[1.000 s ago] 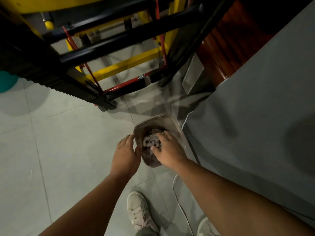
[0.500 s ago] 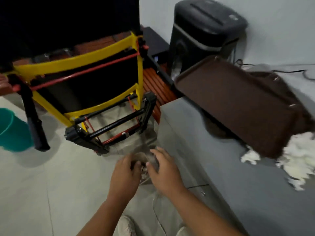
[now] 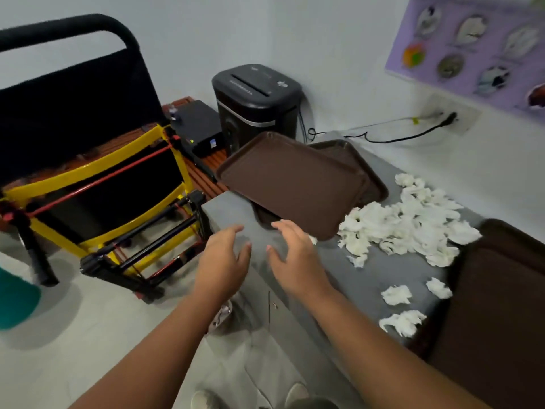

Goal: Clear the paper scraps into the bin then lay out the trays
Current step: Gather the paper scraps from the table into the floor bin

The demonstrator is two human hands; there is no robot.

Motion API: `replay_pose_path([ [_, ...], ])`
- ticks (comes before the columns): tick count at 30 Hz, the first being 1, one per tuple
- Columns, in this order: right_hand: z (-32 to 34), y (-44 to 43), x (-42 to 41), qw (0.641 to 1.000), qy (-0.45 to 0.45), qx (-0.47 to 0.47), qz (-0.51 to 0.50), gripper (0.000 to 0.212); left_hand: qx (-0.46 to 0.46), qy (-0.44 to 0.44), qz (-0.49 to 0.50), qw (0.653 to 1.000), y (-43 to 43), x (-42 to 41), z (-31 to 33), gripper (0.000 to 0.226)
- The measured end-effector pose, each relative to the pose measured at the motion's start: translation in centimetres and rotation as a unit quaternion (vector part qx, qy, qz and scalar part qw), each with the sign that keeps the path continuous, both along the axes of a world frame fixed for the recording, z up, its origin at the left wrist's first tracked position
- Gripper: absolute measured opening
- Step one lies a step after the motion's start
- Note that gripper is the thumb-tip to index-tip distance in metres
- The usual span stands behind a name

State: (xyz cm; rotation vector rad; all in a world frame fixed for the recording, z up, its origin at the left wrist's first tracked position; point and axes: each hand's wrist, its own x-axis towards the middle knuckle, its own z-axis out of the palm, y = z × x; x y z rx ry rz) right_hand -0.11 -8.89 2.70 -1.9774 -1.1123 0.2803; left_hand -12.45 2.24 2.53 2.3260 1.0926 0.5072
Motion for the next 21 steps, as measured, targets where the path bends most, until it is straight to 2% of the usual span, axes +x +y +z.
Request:
replay_pose_path([
  [5,-0.6,-7.9,4.2,0.997,-0.012,-0.044,-0.067,0.045,-0.005,0.009,-0.103,0.995,-5.3,6.7,0.5,0.043],
  [11,-2.1,-16.2,7.4,0.981,-0.003,-0.096,-0.169,0.045,-0.019,0.037,-0.242,0.969,-12.1,12.7,-1.7,0.041],
  [17,-3.1,-21.8,8.1,0.961,0.029,-0.119,-0.247,0.053,-0.006,0.098,-0.397,0.913,-17.0,17.2,-4.3,0.051],
  [21,-3.5,-23.9,7.8,0.947,0.044,-0.114,-0.296,0.05,0.095,0.176,-0.491,0.848,-18.0,19.8,-6.6,0.07],
])
